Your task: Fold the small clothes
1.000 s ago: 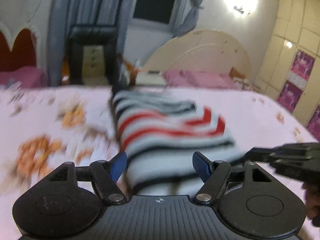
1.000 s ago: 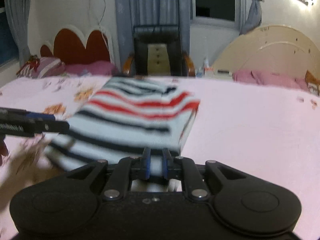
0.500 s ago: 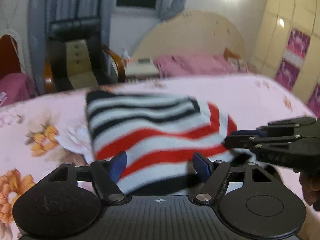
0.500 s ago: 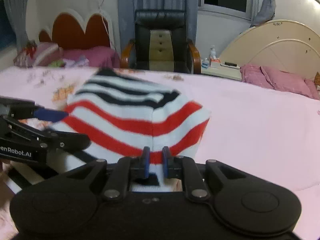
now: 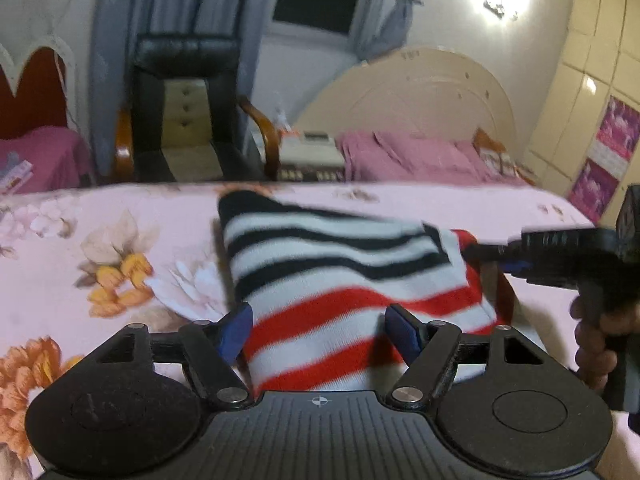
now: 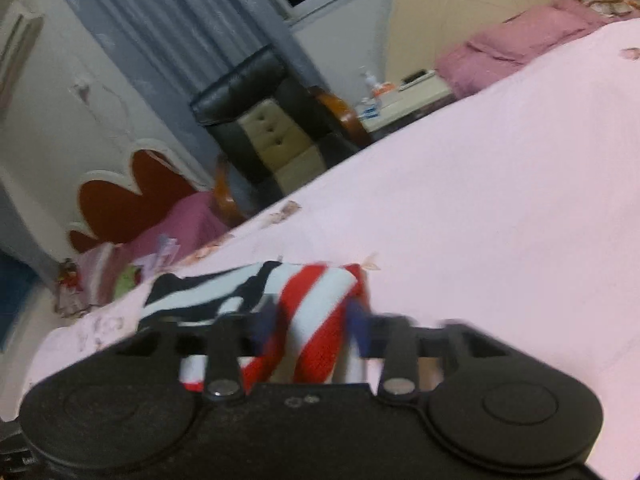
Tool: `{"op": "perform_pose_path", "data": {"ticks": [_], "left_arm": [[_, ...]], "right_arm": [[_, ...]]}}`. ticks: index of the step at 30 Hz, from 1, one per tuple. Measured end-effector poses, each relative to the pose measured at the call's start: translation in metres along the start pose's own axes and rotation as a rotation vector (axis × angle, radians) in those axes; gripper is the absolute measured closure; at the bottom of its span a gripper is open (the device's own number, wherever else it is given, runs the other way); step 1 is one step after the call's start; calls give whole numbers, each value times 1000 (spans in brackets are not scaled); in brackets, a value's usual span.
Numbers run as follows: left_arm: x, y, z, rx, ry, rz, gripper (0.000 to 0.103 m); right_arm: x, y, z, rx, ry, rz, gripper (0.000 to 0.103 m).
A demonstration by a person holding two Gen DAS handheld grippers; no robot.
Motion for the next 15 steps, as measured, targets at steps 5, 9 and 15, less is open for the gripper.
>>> {"op": "perform_pose_path", "data": {"ticks": [5, 9, 15], "left_arm": [[4, -25, -13, 96, 1, 22, 21], [21, -28, -20, 120, 139, -24, 18], [33, -3, -20, 106, 195, -96, 15]], "right_arm": [[21, -18, -14, -7, 433, -105, 91], [23, -20, -17, 16, 466, -129, 87], [4, 36, -1, 34, 196, 5, 15]]}}
Point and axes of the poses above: each gripper's, at about its wrist camera, not at the fingertips, and y roughly against the way its jaws point, x to its left, z to its top, the point moved 7 cm from there along -y, roughly the way its jaws point, and after that the axes turned 7 degrees about -x, right-handed, at the moved point
